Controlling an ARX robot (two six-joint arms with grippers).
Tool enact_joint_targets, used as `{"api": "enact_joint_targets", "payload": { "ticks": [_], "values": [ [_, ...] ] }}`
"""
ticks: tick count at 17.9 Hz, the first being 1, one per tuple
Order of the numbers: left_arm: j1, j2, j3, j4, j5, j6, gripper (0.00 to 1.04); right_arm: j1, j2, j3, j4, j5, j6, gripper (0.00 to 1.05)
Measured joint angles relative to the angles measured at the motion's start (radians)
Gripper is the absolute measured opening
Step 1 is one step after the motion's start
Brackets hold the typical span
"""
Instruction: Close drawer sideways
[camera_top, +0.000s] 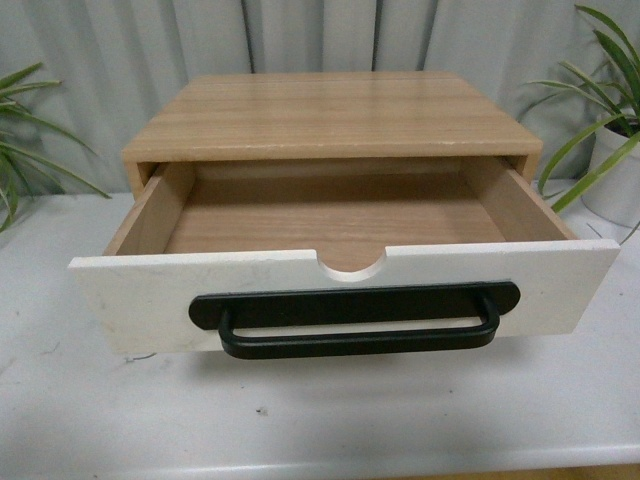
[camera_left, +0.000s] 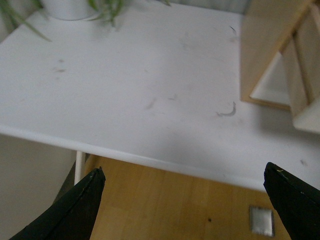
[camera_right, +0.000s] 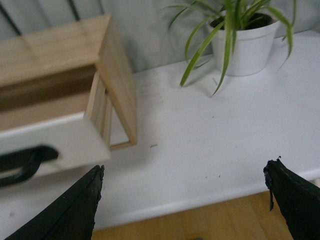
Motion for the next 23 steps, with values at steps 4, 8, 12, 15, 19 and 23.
{"api": "enact_joint_targets", "payload": {
  "ticks": [4, 8, 12, 15, 19, 23],
  "values": [
    [0.056, 0.131, 0.1, 0.196, 0.016, -0.011, 0.98, 0.023, 0.268, 0.128, 0.284, -0.01, -0.032, 0.98],
    [-0.026, 0.486, 0.283, 0.364, 0.148, 0.422, 0.98, 0.228, 0.607, 0.318, 0.445, -0.054, -0.499, 0.98],
    [-0.261, 0.589, 0.385, 0.278, 0.211, 1.049, 0.98, 0.286, 0.809, 0.41, 0.396, -0.026, -1.321, 0.98],
    [-0.321, 0.669, 0.432, 0.158, 0.241, 1.296, 0.98, 0.332, 0.853, 0.449, 0.258, -0.03, -1.669, 0.98],
    [-0.334, 0.78, 0.444, 0.233, 0.219, 1.392, 0.98, 0.345, 0.953, 0.481, 0.23, -0.015, -1.695, 0.98],
    [-0.317, 0.901, 0.447, 0.334, 0.173, 1.427, 0.98, 0.369, 0.996, 0.507, 0.225, 0.0, -1.616, 0.98]
  ]
}}
